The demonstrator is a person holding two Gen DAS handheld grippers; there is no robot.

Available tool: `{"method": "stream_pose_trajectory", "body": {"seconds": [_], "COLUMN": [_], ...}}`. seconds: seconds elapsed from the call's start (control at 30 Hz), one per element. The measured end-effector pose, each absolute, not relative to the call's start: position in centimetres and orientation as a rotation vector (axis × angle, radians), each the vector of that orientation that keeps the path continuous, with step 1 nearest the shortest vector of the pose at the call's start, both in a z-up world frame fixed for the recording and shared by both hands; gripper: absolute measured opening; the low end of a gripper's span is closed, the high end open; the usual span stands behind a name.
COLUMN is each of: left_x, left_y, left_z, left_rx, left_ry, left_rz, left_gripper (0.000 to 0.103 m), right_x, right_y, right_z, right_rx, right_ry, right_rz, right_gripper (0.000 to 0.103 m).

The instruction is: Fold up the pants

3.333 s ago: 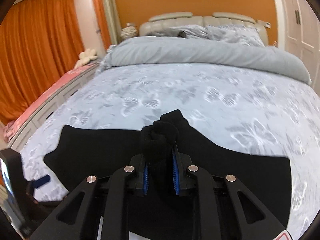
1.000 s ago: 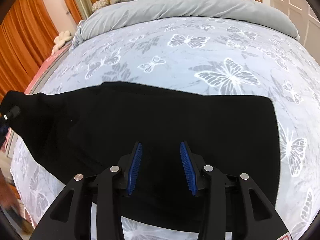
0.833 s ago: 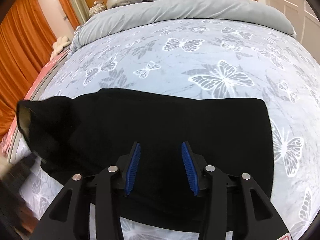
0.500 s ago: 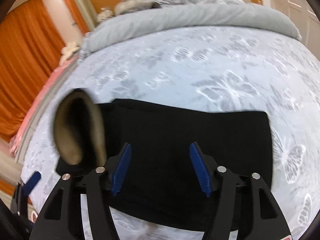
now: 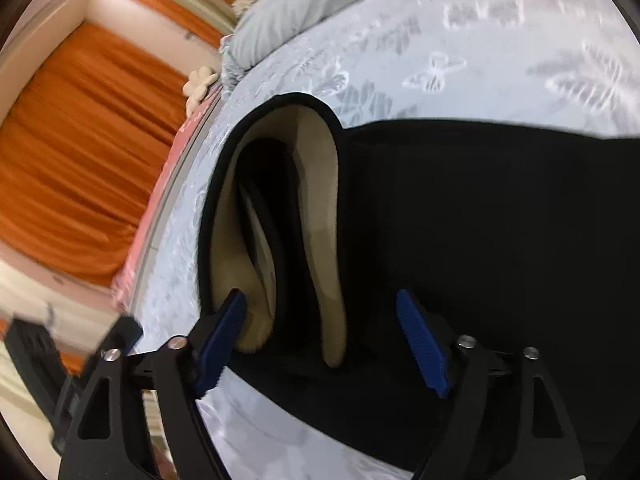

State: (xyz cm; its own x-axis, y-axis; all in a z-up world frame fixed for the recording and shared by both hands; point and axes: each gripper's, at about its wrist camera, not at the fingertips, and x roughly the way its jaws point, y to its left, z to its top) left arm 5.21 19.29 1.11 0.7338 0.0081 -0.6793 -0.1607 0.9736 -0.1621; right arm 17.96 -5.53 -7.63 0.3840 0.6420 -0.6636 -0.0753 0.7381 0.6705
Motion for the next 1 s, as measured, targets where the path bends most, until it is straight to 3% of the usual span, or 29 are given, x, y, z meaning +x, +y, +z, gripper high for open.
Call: {"method": "stream_pose_trajectory", "body": {"seconds": [0.03,0.07,0.1,0.13,0.3,0.47,0.57,0.7,0.77,0.83,1.0], "left_x": [5.2,5.4,5.6,5.5,5.6,4.8,5.1,5.6,5.7,5.8,6.4], "left_y": [19.1,19.1,19.3,19.5,20.4,20.6,19.6,17.4,15.9,15.0,13.7], "left_z": [1.3,1.3,1.3,1.4,1.4,1.9,1.5,0.6,0.1,-0.4,-1.7], "left_rx": [-0.196,-0.184,-0.175,-0.169,-0.215,-0.25,-0.243,-0.213,-0.167,-0.134,-0.137], "left_ry": [0.736,0.729,0.725,0.72,0.73,0.713,0.731,0.775,0.784,0.796,0.848], "left_rz": [0.106,0.11,0.114,0.115,0.091,0.042,0.011,-0.034,-0.049,-0.049,-0.082], "left_gripper": [0.098,0.098,0.098,0.098,0.098,0.098,0.098,0.098,0.098,0.098,0.098], "right_x": [18.3,18.5,18.6,18.9,18.3,15.7,14.7,13.8,12.7,12.2,12.8], "right_y": [-5.2,-4.8,-4.4,-3.4,-1.6,-7.5,-12.9,-19.4,-22.0,-23.4,-21.4], "right_z": [-7.6,-7.4,-7.2,-7.1,-2.5,4.4,3.1,-5.1,-8.0,-7.1,-2.4], "right_rx": [0.622,0.615,0.598,0.552,0.443,0.468,0.484,0.518,0.654,0.732,0.552], "right_ry": [1.084,1.071,1.066,1.085,1.036,0.885,0.896,1.05,1.031,0.993,0.845], "right_rz": [0.49,0.492,0.503,0.514,0.508,0.47,0.366,0.169,0.148,0.117,0.228], "right_gripper": [0.083,0.075,0.057,0.012,0.011,0.011,0.013,0.018,0.03,0.032,0.032]}}
